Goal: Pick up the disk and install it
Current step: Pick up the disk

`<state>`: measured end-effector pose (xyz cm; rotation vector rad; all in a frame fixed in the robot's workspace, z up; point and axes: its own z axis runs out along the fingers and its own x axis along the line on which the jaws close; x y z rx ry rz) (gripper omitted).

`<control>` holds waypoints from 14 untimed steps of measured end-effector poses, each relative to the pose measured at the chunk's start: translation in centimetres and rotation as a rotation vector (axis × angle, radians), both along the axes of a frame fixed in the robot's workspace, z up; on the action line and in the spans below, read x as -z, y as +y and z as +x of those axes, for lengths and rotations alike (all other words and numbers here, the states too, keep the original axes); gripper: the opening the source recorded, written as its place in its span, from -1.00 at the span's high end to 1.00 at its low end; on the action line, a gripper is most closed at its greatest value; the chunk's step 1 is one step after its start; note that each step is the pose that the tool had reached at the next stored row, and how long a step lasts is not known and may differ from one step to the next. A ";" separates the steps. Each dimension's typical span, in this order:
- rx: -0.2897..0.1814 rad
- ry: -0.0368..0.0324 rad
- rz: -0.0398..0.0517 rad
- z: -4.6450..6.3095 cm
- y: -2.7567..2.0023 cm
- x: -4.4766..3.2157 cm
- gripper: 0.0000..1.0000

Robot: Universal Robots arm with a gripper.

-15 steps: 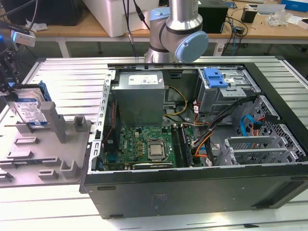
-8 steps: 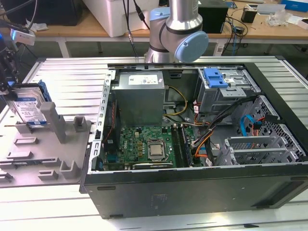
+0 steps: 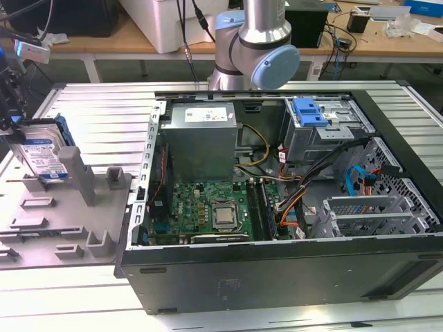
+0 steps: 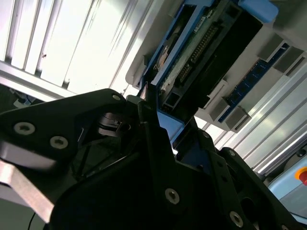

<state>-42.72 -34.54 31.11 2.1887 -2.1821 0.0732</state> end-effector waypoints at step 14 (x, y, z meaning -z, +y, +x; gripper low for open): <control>0.000 -0.0068 0.0036 0.0 0.00 -0.06 0.27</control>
